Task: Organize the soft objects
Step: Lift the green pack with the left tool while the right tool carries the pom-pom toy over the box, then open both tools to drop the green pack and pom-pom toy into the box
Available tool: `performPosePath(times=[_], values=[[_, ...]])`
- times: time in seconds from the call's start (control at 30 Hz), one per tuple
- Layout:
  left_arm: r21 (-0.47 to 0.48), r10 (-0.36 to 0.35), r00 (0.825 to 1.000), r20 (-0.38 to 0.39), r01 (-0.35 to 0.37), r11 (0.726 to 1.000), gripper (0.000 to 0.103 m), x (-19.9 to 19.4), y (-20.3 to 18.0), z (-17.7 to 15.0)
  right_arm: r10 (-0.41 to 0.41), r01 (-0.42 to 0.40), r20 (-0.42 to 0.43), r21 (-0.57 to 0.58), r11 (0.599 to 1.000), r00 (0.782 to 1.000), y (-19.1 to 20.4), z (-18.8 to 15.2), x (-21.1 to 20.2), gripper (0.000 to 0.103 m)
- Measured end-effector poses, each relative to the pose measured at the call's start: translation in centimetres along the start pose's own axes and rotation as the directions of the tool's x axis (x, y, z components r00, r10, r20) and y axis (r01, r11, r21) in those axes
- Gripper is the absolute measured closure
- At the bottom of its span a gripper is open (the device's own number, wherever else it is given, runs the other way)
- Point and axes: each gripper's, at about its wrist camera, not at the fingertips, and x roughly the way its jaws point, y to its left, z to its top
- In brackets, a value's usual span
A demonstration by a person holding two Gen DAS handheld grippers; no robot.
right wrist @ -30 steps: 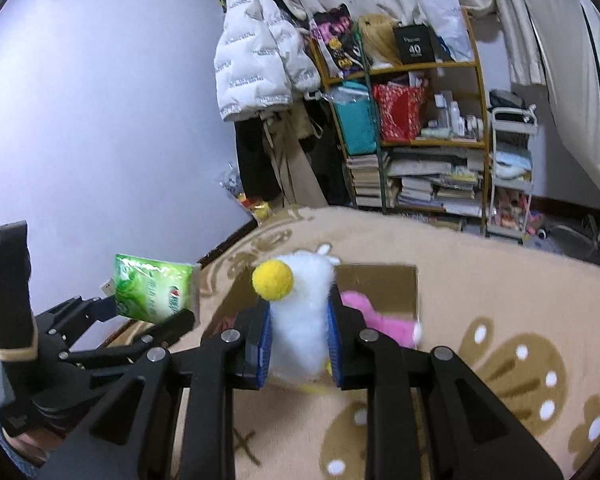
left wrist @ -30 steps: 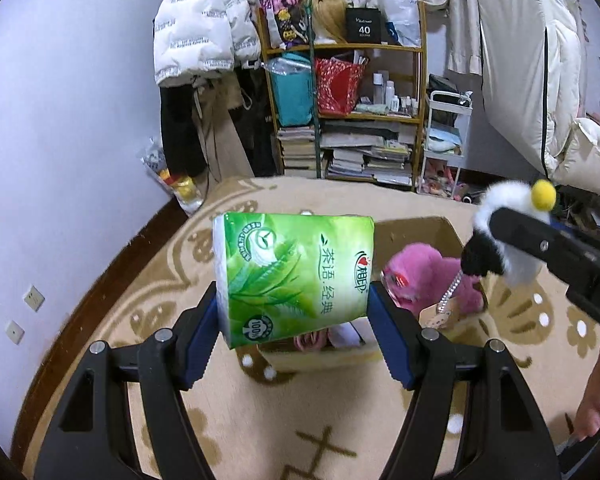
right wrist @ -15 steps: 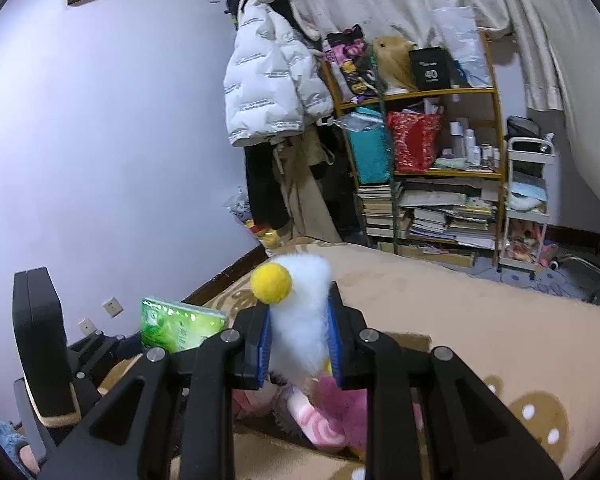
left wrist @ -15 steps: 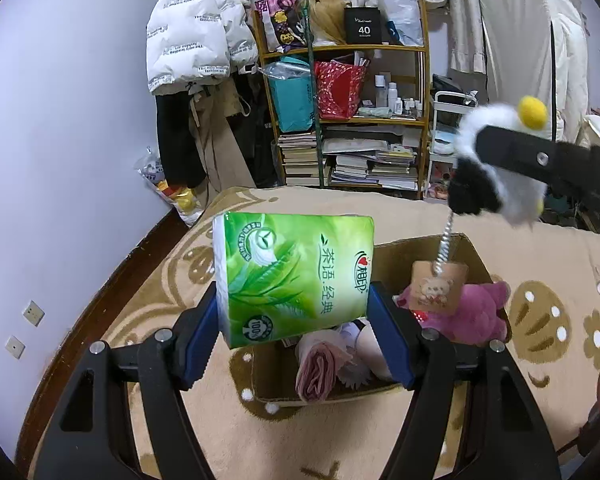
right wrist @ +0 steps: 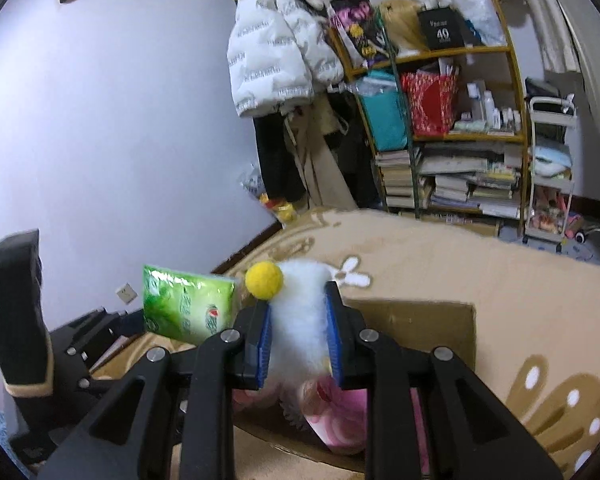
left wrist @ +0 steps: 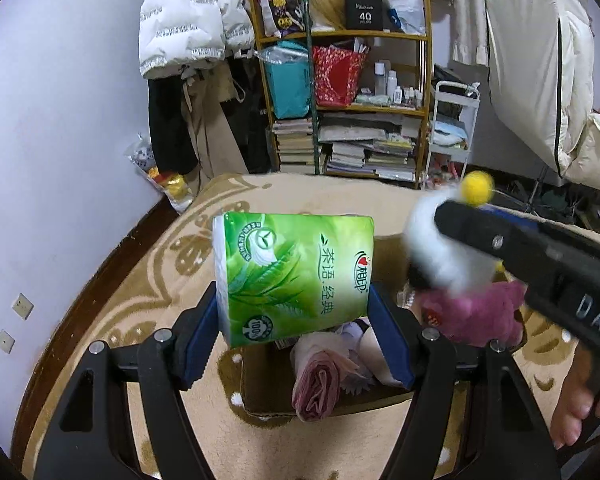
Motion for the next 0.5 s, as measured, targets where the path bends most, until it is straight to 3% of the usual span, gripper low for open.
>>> performPosePath(times=[0.2, 0.5], values=[[-0.026, -0.045, 0.998, -0.049, 0.043, 0.999, 0.032, 1.3, 0.5, -0.5, 0.008, -0.007, -0.035, 0.029, 1.000, 0.999, -0.7, -0.7, 0.7, 0.079], [-0.044, -0.046, 0.996, -0.079, 0.042, 0.998, 0.029, 1.8, 0.8, -0.7, -0.004, 0.006, -0.059, 0.045, 0.999, 0.998, -1.0, -1.0, 0.2, 0.078]])
